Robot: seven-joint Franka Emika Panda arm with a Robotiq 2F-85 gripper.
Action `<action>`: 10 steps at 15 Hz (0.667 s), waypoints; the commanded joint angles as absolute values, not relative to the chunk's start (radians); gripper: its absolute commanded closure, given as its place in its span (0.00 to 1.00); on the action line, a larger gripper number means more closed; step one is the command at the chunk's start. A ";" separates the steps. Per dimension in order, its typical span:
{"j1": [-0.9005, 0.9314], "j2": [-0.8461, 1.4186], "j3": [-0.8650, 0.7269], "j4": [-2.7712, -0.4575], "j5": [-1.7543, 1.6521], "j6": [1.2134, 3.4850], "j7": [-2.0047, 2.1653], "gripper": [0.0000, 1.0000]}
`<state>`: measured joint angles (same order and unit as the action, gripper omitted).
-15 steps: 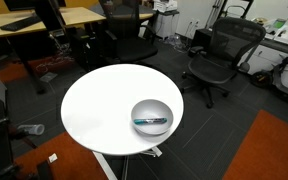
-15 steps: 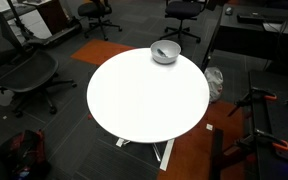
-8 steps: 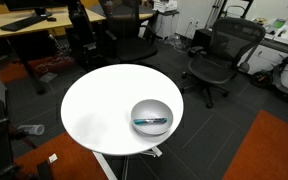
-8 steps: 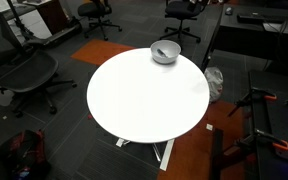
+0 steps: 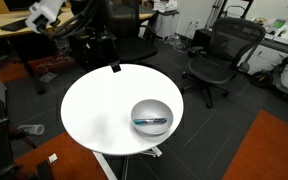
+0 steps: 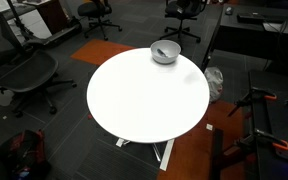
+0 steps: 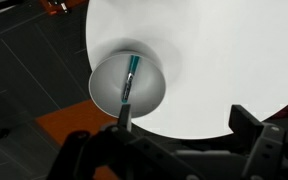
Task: Remove the marker from the bowl and put it on the table
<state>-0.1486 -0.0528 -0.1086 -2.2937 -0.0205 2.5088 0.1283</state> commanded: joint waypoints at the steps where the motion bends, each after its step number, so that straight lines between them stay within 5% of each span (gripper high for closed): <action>1: -0.150 0.061 -0.122 -2.230 -0.059 2.580 0.174 0.00; 10: -0.159 0.326 -0.168 -2.051 0.007 2.603 0.153 0.00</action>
